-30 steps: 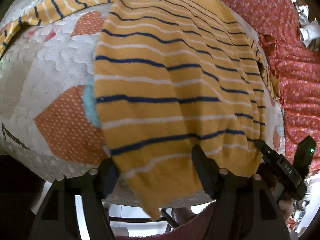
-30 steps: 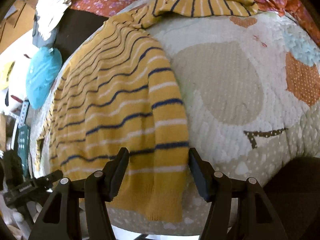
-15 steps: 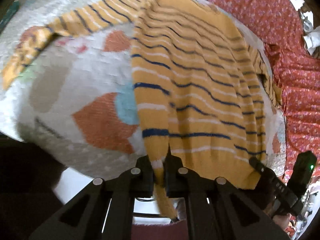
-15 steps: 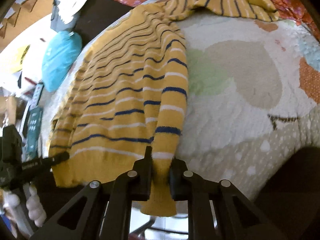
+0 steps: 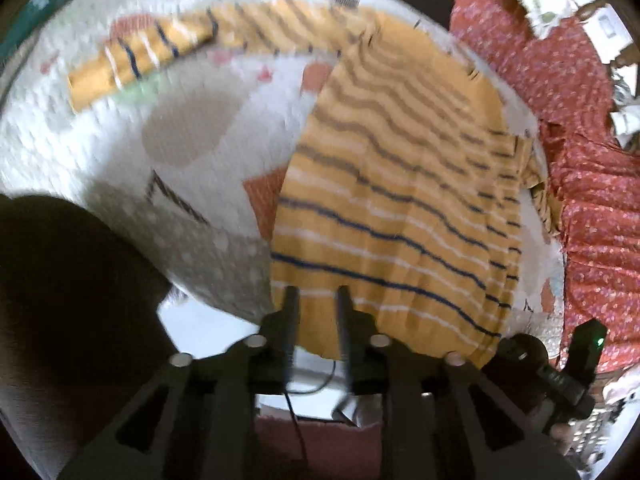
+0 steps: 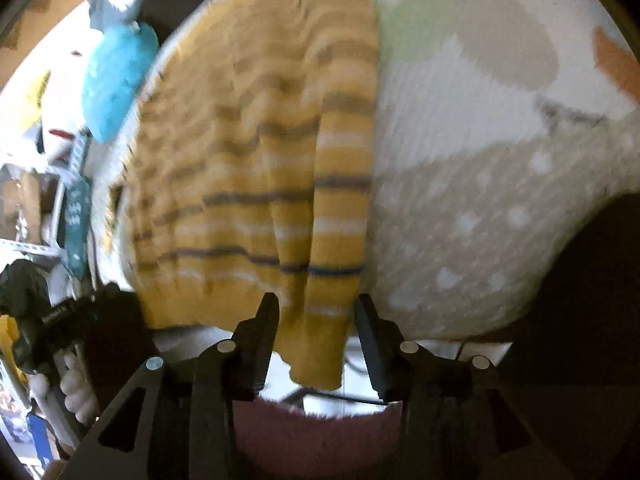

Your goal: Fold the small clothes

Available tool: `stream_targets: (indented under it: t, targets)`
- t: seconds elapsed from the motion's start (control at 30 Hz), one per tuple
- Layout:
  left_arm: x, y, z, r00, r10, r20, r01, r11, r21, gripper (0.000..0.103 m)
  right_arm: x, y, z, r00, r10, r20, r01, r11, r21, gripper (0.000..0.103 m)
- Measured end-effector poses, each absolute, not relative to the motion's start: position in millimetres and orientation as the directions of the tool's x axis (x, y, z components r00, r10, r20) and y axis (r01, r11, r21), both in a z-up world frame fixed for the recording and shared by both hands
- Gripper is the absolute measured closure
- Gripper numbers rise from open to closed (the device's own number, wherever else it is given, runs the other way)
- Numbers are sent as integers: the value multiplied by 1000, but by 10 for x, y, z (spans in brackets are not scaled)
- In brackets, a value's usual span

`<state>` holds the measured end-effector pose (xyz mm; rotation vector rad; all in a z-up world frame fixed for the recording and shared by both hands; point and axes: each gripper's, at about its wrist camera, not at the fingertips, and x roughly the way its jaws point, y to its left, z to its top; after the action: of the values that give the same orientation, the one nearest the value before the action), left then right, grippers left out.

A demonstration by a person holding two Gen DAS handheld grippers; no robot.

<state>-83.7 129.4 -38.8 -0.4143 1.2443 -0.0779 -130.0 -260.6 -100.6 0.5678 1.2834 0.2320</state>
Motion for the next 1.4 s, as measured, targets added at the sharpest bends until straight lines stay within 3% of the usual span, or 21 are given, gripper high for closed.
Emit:
stream_targets:
  t: [0.17, 0.33, 0.47, 0.6, 0.67, 0.73, 0.8, 0.83, 0.87, 0.9, 0.93, 1.0, 1.2, 1.4]
  targets:
    - [-721, 1180, -78, 393, -255, -884, -53, 953, -298, 52, -1014, -3239, -729, 467, 355, -810, 227, 837, 497, 58]
    - [-360, 548, -176, 352, -287, -891, 61, 957, -284, 51, -540, -4241, -714, 605, 103, -789, 469, 755, 458, 58]
    - [-256, 134, -359, 326, -266, -907, 96, 964, -248, 51, -118, -4837, -664, 604, -105, -790, 589, 727, 353, 57]
    - [-239, -98, -606, 261, -251, -932, 122, 966, -226, 51, 351, -4914, -525, 599, -209, -773, 546, 813, 203, 57]
    - [-227, -136, -703, 236, -232, -944, 125, 970, -207, 51, 601, -4836, -496, 605, -253, -755, 482, 871, 94, 53]
    - [-199, -148, -776, 211, -227, -951, 116, 972, -206, 51, 840, -4678, -535, 597, -309, -740, 427, 904, -32, 42]
    - [-168, -134, -806, 199, -226, -954, 98, 973, -210, 51, 1024, -4632, -655, 557, -409, -723, 422, 889, -178, 42]
    - [-154, -122, -799, 198, -226, -954, 90, 973, -212, 51, 1113, -4640, -720, 532, -460, -711, 429, 870, -242, 46]
    - [-145, -114, -794, 199, -226, -953, 85, 973, -213, 51, 1161, -4683, -761, 518, -471, -714, 429, 865, -259, 62]
    - [-129, -96, -790, 201, -227, -953, 78, 973, -215, 51, 1203, -4757, -793, 503, -453, -736, 426, 871, -245, 97]
    - [-114, -76, -775, 204, -228, -952, 70, 973, -218, 51, 1233, -4878, -788, 482, -412, -773, 440, 877, -193, 99]
    - [-80, -47, -752, 209, -239, -948, 59, 971, -232, 51, 1124, -5075, -608, 521, -405, -752, 491, 862, -124, 99]
    - [119, 86, -708, 228, -277, -933, 34, 960, -277, 51, 870, -5809, 56, 507, -519, -688, 698, 715, -25, 99]
    - [407, 166, -699, 263, -312, -913, 29, 948, -316, 50, 928, -5594, 310, 573, -461, -678, 658, 752, 44, 99]
